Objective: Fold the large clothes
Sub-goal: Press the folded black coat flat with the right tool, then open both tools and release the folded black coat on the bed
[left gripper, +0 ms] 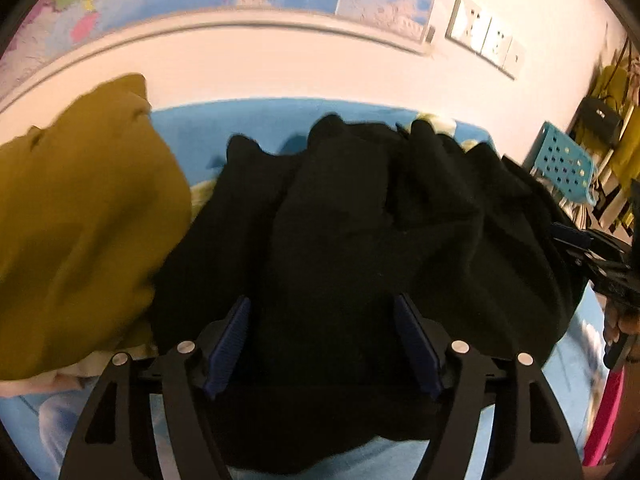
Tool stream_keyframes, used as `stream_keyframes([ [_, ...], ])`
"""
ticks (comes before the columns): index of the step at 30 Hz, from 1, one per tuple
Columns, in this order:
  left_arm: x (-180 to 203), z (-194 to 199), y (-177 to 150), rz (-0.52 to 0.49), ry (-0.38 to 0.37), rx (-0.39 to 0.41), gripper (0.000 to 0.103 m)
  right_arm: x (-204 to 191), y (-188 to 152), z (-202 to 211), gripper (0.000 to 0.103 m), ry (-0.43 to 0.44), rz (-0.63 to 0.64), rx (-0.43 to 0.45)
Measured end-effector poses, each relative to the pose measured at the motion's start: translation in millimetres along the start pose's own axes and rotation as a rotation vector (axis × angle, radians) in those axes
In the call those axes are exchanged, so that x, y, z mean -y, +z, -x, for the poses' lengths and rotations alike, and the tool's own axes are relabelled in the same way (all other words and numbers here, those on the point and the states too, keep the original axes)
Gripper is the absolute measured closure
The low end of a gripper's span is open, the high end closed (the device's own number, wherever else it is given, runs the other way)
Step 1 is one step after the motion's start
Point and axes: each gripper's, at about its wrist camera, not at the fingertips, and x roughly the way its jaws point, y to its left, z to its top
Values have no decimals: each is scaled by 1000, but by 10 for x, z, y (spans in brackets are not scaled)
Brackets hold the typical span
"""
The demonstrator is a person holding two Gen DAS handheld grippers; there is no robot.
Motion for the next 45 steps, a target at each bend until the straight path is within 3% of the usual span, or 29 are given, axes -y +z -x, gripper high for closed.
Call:
stream_keyframes([
  [4, 76, 167, -62, -9, 17, 20, 28, -333, 36, 283, 39, 104, 103, 73],
  [5, 106, 208, -93, -12, 24, 27, 28, -429, 19, 312, 33, 135, 132, 72],
  [8, 172, 306, -196, 4, -11, 33, 26, -804, -85, 273, 30, 192, 254, 48],
  [13, 199, 437, -374, 61, -57, 23, 23, -1259, -268, 35, 27, 154, 435, -2],
  [16, 176, 505, -472, 90, -88, 17, 18, -1369, -376, -120, 25, 73, 517, -10],
  [23, 201, 509, -613, 116, -107, -14, 18, -1359, -429, -327, 27, -43, 558, -12],
  [25, 231, 497, -627, 112, -106, -17, 18, -1328, -424, -395, 32, -61, 558, -20],
  [34, 339, 416, -610, 95, -136, -38, 18, -1171, -293, -293, 63, 30, 458, 3],
  [40, 293, 278, -630, 162, -225, -82, 18, -1101, -188, -222, 73, 83, 395, 21],
  [45, 201, 161, -572, 287, -350, -82, 18, -972, -92, -174, 77, 137, 303, 45],
])
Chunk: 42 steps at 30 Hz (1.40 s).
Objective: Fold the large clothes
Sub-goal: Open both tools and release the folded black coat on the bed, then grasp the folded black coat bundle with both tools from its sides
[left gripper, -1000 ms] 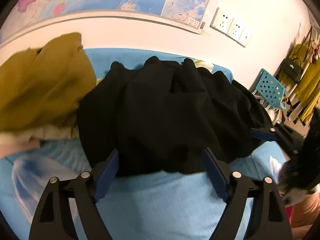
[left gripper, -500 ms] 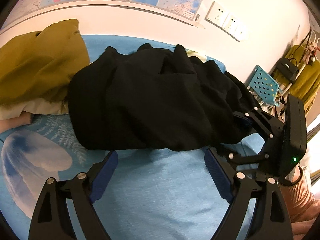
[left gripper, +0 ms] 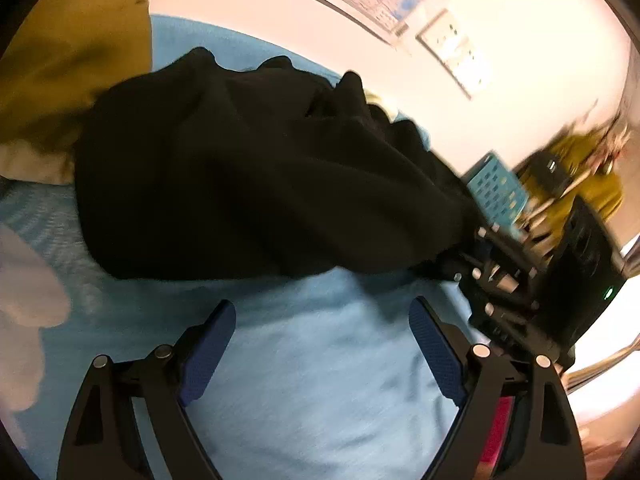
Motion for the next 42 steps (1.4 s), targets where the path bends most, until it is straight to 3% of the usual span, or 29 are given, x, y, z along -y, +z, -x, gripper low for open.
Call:
stream_keyframes([
  [7, -170, -116, 197, 218, -165, 64, 18, 2, -33, 24, 77, 20, -28, 15],
  [10, -302, -114, 215, 300, -190, 109, 18, 12, -52, 27, 77, 33, -39, 19],
  [12, -328, -110, 262, 318, -176, 130, 18, 30, -57, 14, 77, 47, -49, 17],
  [14, -351, -116, 374, 314, -116, 164, 17, 47, -62, 15, 77, 60, -66, 21],
  [17, -363, -218, 579, 314, -67, 149, 17, 96, -75, 8, 76, 87, -109, 13],
  [21, -328, -297, 667, 313, -48, 126, 24, 218, -156, 112, 65, 152, -224, 9],
  [22, -300, -309, 670, 292, -17, 115, 30, 280, -213, 206, 64, 197, -277, 22],
  [24, -266, -339, 670, 245, 43, 90, 40, 409, -343, 363, 46, 291, -375, 34],
  [28, -191, -324, 668, 183, 88, 61, 46, 701, -840, 666, 34, 407, -635, 29],
  [29, -183, -324, 669, 180, 87, 59, 46, 761, -954, 700, 26, 408, -699, 21],
  [30, -177, -323, 669, 176, 86, 61, 46, 850, -1106, 733, 25, 389, -781, 9],
  [34, -168, -342, 659, 144, 93, 64, 46, 1111, -1383, 751, 24, 288, -978, 15],
  [39, -182, -370, 642, 123, 80, 67, 44, 1251, -1309, 586, 18, 231, -1064, 51],
  [42, -177, -386, 625, 112, 48, 70, 36, 1225, -1182, 408, 14, 152, -1068, 33],
])
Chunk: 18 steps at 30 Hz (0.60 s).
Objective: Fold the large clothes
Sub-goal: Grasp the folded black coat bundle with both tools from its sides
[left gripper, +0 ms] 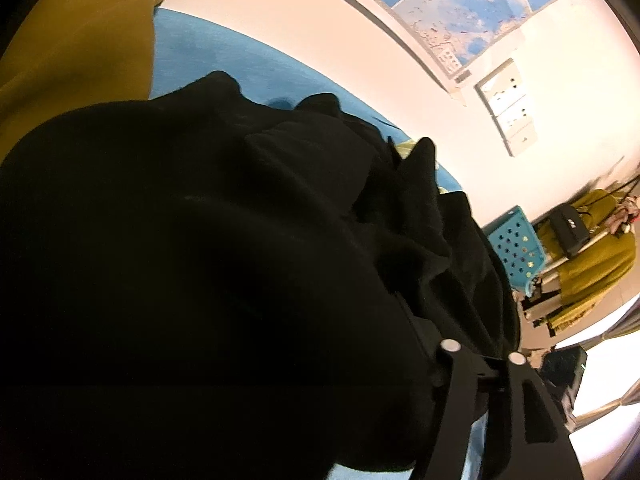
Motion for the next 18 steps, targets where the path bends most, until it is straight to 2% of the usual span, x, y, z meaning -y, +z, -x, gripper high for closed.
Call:
stream_keyframes([
  [2, 9, -2, -8, -6, -3, 4, 33, -52, 25, -92, 10, -23, -1, 17],
  [5, 56, -21, -10, -28, 11, 0, 29, -155, 117, -255, 11, -54, -9, 61],
  [7, 90, -38, -7, -40, 25, -8, 26, -194, 171, -301, 16, -60, -7, 91],
  [9, 155, -62, -8, -74, 25, -34, 16, -275, 213, -250, 22, -46, 35, 157],
  [11, 239, -79, 1, -138, 80, -47, 15, -281, 278, -300, 21, -42, 38, 137],
  [13, 235, -86, 52, -142, 113, -40, 15, -203, 323, -401, 21, -49, -8, 92],
  [18, 139, -136, 188, -92, 97, -14, 8, -167, 370, -462, 16, -11, -16, 102],
])
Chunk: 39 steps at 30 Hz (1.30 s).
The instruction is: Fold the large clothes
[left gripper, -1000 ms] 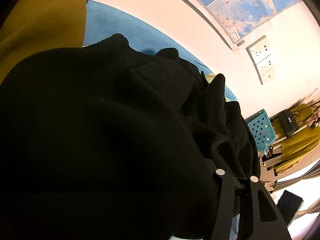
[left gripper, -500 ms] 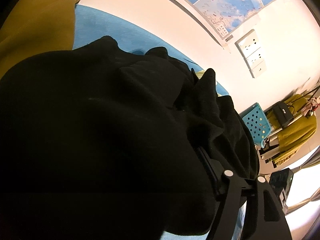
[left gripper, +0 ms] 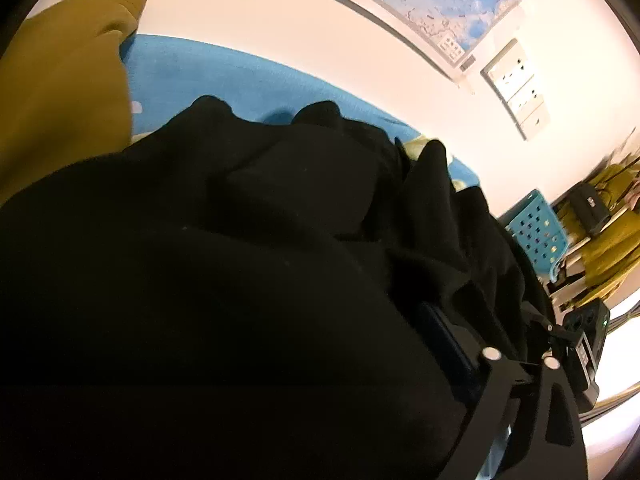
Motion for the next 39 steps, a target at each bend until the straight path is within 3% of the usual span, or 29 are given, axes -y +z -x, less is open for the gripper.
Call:
stream_keyframes([
  [2, 58, -36, 2, -21, 30, 3, 9, -15, -9, -10, 22, -14, 20, 9],
  [3, 72, -30, -9, -27, 47, 9, 11, -23, -12, -12, 36, -35, 32, 18],
  [4, 89, -29, -21, -32, 79, 15, 20, -26, -8, -9, 46, -47, 49, 17],
  [5, 60, 1, -17, -41, 100, 11, 28, -19, -2, -9, 65, -42, 53, 11],
  [6, 59, 13, -18, -44, 114, 7, 34, 0, 8, 16, 71, -25, 51, 4],
  [8, 56, 74, -36, -44, 115, 0, 54, -7, 18, 83, 78, 16, 47, -2],
  [9, 59, 114, -46, -46, 110, 1, 58, -23, 20, 128, 81, 26, 53, 0],
  [11, 101, 286, -91, -57, 90, 23, 67, -117, 0, 301, 83, 83, 71, 15],
  [16, 145, 835, -282, -74, -41, 38, 68, -314, -125, 750, 83, 151, 136, 29],
  [19, 95, 847, -403, -90, -49, 0, 54, -177, -257, 703, 76, 85, 128, -47],
  [22, -124, 609, -488, -32, -34, -70, 47, 20, -389, 534, 65, 47, 64, -110],
  [24, -194, 532, -505, -35, -25, -57, 35, 56, -426, 503, 46, 45, 53, -104],
  [26, -202, 514, -516, -70, -57, -21, 25, 115, -424, 484, 40, 60, 17, -89],
  [28, -192, 506, -506, -74, -56, -15, 25, 149, -413, 424, 37, 65, 5, -79],
  [31, -182, 506, -510, -57, -42, -9, 29, 113, -403, 353, 43, 80, 13, -62],
  [33, -143, 506, -499, -70, 11, -6, 46, 87, -385, 317, 73, 99, 23, -67],
  [35, -108, 516, -476, -80, 45, -16, 58, 33, -359, 336, 79, 107, 42, -67],
  [39, 21, 676, -418, -113, 62, 5, 67, -222, -293, 540, 85, 123, 117, -25],
])
